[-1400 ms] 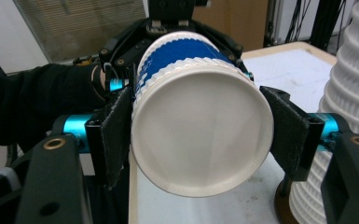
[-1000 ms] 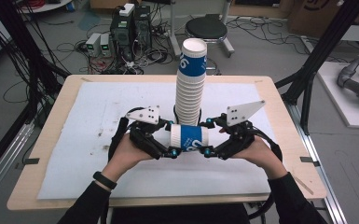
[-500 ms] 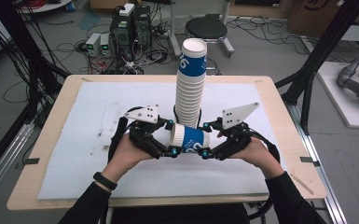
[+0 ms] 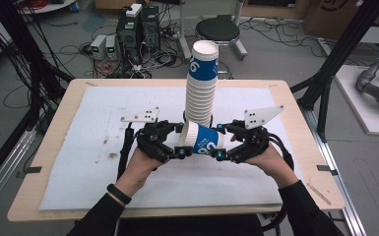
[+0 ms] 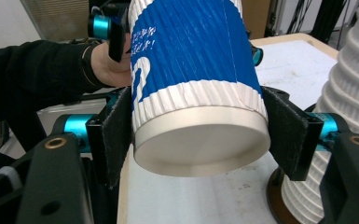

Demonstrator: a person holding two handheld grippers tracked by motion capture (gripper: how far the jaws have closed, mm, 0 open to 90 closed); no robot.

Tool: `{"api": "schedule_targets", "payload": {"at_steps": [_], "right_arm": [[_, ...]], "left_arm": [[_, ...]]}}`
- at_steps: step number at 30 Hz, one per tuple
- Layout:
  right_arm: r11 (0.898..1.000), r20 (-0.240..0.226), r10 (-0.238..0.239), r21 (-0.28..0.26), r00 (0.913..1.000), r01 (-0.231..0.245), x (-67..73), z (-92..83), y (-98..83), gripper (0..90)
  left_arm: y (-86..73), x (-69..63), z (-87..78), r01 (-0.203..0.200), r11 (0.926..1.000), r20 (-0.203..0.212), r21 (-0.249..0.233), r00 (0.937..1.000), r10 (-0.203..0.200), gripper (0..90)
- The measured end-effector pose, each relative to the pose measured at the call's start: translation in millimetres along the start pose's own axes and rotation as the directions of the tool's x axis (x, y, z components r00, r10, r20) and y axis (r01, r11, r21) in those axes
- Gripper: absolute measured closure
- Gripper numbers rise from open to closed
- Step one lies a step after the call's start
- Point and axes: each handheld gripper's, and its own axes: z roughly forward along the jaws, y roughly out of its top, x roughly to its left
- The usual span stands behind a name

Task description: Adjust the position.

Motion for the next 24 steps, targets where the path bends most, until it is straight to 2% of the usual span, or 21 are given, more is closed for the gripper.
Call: {"api": "schedule_targets", "payload": {"at_steps": [2, 6, 9, 11, 13, 15, 16, 18, 24], "right_arm": [[1.000, -0.006, 0.008, -0.002, 0.9999, -0.008, 0.7, 1.9, -1.2, 30.2], [1.000, -0.013, 0.012, 0.001, 0.9998, -0.012, -0.5, 4.0, -2.4, 30.3], [1.000, -0.008, 0.007, 0.023, 0.9999, -0.007, 0.0, 7.2, -3.0, 29.9], [0.999, -0.010, 0.003, 0.048, 0.9999, -0.003, 0.0, 9.2, -3.9, 27.6], [0.998, -0.014, 0.022, 0.058, 0.9997, -0.021, -2.1, 8.6, -4.7, 21.0], [0.998, -0.009, 0.044, 0.051, 0.9990, -0.043, -4.8, 5.4, -4.8, 20.5], [0.998, 0.002, 0.048, 0.048, 0.9988, -0.048, -5.3, 3.9, -4.7, 20.5], [0.997, -0.006, 0.053, 0.049, 0.9986, -0.052, -5.1, 4.0, -4.5, 20.5], [0.996, -0.002, 0.042, 0.085, 0.9991, -0.042, -0.2, 14.6, -4.0, 19.1]], "left_arm": [[-0.3, -0.5, -0.2, -0.007, 0.9999, 0.014, -0.011, 0.9999, 0.007, 13.5], [1.0, -2.3, -2.2, -0.031, 0.9995, -0.005, -0.008, 0.9995, 0.031, 18.3], [2.5, -2.2, -3.7, -0.035, 0.9993, -0.009, 0.009, 0.9993, 0.035, 19.4], [4.4, -3.0, -4.7, -0.047, 0.9985, -0.028, 0.027, 0.9985, 0.048, 19.4], [6.3, -3.4, -6.5, -0.057, 0.9972, -0.040, 0.048, 0.9974, 0.059, 19.7], [7.5, -3.3, -7.4, -0.062, 0.9962, -0.050, 0.062, 0.9966, 0.065, 20.0], [7.7, -3.3, -7.6, -0.064, 0.9960, -0.052, 0.062, 0.9964, 0.067, 20.5], [7.8, -3.7, -7.0, -0.060, 0.9963, -0.050, 0.061, 0.9967, 0.063, 21.0], [8.8, -6.1, -5.0, -0.081, 0.9940, -0.056, 0.073, 0.9948, 0.085, 21.8]]}}
